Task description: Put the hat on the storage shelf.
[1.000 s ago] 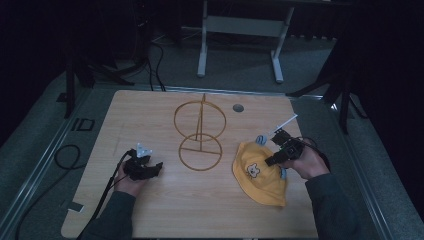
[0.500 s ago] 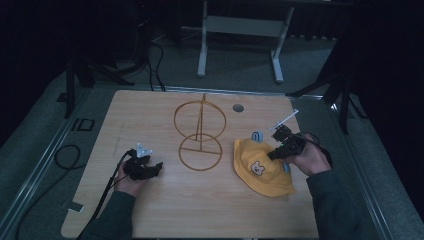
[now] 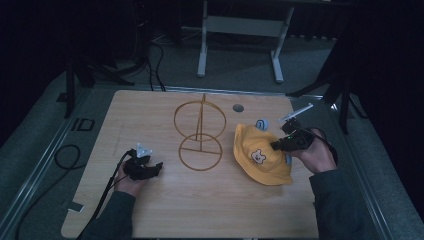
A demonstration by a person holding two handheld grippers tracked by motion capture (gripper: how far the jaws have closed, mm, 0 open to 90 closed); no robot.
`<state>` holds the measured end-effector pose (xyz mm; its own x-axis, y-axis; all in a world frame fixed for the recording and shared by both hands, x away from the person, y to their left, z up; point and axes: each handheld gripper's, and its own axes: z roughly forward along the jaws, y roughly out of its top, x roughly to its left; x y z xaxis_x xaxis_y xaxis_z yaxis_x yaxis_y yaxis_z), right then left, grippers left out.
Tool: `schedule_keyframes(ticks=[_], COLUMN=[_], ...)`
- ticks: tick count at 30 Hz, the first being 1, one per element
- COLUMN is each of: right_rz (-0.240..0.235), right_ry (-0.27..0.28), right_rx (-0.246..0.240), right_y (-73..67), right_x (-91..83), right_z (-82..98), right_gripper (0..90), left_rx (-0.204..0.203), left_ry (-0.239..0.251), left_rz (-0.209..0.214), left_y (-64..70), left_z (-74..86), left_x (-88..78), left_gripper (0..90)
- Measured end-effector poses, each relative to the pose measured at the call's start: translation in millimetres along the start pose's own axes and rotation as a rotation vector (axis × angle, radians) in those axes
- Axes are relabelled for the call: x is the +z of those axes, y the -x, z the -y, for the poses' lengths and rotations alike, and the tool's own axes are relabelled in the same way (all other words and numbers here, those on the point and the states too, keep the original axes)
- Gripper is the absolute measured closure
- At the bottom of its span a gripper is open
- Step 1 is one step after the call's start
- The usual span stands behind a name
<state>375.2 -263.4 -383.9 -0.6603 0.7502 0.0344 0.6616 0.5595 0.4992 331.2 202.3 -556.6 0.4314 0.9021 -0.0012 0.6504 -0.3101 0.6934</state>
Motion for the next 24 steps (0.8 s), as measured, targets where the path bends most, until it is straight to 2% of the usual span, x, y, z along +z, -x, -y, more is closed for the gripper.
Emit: schedule_keyframes(ticks=[12,24], right_rz=[0.015,0.002], right_ry=[0.145,0.219], right_rx=[-0.013,-0.031], right_y=[1.8,5.8], right_x=[-13.8,-23.7], right_z=[-1.9,-1.1], right_gripper=[82.5,82.6], left_rx=[-0.001,-0.001], left_ry=[-0.001,-0.001], left_rz=[0.0,0.0], left_y=[0.1,0.1], left_z=[0.0,0.0], left_x=[0.0,-0.1], left_gripper=[41.5,41.5])
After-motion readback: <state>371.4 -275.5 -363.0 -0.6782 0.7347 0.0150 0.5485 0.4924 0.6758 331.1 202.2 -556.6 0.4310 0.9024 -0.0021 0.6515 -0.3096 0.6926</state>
